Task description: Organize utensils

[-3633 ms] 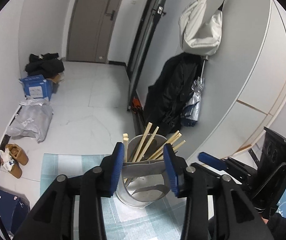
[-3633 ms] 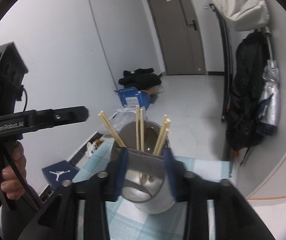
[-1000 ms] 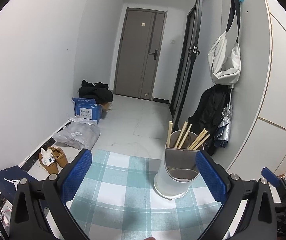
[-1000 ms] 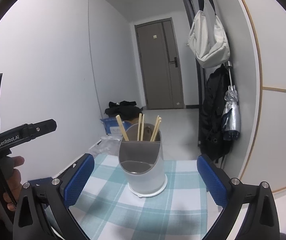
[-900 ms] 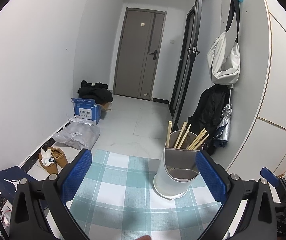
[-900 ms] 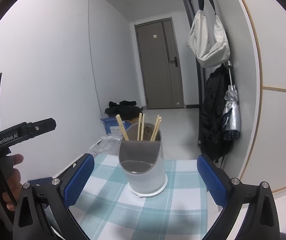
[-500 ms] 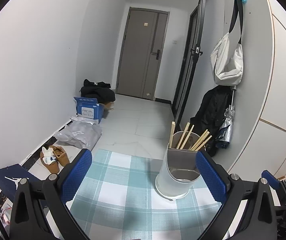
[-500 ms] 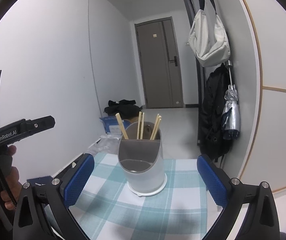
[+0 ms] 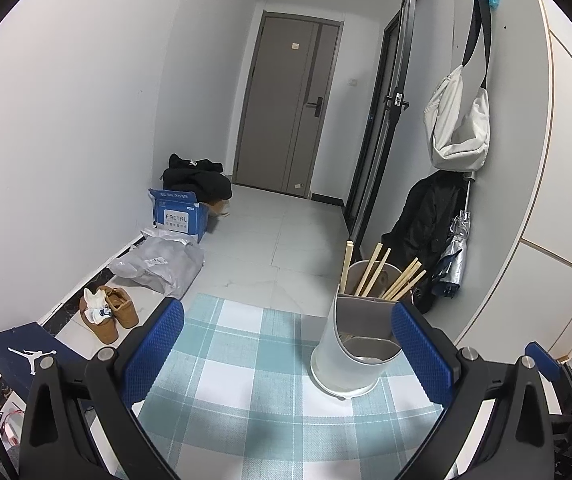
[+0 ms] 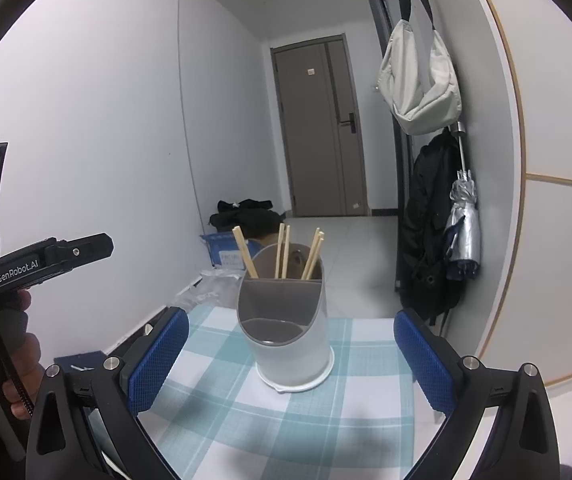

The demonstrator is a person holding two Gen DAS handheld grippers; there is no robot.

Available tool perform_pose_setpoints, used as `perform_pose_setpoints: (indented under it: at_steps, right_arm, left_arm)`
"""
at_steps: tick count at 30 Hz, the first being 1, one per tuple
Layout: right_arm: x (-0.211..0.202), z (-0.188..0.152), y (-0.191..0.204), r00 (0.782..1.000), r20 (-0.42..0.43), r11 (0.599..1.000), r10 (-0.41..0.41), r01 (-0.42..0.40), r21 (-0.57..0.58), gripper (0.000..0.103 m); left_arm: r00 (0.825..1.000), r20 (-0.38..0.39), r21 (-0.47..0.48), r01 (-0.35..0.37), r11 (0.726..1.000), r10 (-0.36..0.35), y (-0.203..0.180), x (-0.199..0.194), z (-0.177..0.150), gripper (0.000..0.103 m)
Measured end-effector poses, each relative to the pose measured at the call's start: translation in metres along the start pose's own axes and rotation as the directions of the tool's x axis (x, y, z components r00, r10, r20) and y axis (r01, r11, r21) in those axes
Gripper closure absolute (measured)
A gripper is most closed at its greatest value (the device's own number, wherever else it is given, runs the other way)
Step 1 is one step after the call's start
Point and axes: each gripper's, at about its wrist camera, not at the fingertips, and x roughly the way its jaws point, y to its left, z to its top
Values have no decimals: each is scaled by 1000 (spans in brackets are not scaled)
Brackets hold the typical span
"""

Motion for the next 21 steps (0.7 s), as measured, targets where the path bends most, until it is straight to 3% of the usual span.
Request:
perform_pose_setpoints:
  at_steps: [21]
  right_arm:
    - [2, -2, 1, 1000, -15, 1000, 3, -3, -2, 0]
  left_arm:
    - [1000, -2, -19, -8, 1000, 8, 5, 0, 1, 1]
